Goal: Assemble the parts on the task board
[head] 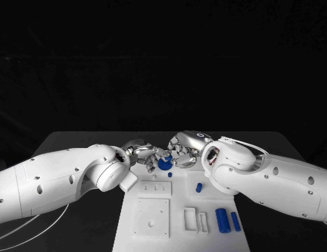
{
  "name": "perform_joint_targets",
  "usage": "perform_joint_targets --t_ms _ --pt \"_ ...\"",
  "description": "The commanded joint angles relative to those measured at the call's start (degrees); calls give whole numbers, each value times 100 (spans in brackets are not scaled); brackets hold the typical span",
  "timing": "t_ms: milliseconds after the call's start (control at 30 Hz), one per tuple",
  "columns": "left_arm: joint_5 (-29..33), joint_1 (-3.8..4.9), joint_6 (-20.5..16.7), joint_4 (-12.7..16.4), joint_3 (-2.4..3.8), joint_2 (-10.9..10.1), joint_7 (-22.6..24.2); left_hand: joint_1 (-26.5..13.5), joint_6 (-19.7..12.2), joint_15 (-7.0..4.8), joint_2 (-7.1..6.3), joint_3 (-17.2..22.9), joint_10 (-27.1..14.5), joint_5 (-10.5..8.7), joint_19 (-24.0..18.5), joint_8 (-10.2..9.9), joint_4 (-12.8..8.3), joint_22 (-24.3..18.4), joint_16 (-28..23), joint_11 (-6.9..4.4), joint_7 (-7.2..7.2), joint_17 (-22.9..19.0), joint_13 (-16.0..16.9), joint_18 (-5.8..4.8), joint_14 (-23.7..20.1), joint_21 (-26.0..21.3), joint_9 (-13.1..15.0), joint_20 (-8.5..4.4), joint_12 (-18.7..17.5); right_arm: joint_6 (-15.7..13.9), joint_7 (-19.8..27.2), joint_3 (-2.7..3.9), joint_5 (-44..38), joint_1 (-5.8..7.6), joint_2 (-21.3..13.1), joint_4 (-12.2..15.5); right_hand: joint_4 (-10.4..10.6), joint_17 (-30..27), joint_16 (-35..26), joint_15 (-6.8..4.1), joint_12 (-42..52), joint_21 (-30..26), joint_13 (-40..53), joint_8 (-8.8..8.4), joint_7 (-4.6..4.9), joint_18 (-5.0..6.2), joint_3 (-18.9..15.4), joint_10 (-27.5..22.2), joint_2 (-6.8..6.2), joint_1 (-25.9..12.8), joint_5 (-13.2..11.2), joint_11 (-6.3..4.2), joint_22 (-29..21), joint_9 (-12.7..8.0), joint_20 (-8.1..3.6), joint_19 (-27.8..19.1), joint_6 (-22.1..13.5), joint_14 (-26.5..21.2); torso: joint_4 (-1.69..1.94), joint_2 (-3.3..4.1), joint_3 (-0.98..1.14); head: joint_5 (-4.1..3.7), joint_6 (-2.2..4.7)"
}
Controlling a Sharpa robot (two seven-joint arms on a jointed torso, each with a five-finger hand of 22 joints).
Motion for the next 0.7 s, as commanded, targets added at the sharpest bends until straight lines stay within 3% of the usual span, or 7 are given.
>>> perform_joint_targets --t_ms 33,400,700 --pt "-132 11 3 -9 10 -9 -9 29 466 -141 61 37 -24 38 15 -1 -10 7 30 -37 -363 -10 10 4 76 41 1418 -758 43 38 44 -5 51 -9 -26 -9 61 -11 -27 13 -27 -27 -11 -24 234 285 -74 14 -89 -14 -8 21 22 -6 12 44 160 20 0 -1 2 1 -4" --pt "-171 11 81 -7 10 -10 -39 34 473 -144 65 57 -41 119 -5 -20 -33 6 64 -40 -367 -26 16 -2 66 62 1482 -763 84 -3 48 -5 105 -19 -22 -81 235 -17 -48 34 -56 -60 -28 -79 260 285 -278 -15 -206 -75 -13 45 16 -21 -1 36 72 10 5 1 1 -1 -3" --pt "-469 11 233 -4 9 -17 -106 48 476 -145 60 71 -53 156 -20 -37 -66 5 83 -43 -369 -39 17 -4 60 76 1522 -766 107 -115 118 -5 153 -19 -144 -171 336 -13 -71 101 -142 -100 -85 -225 340 285 -480 -97 -317 -108 -35 124 22 -74 -14 -2 -192 -32 6 -3 -7 5 -14"
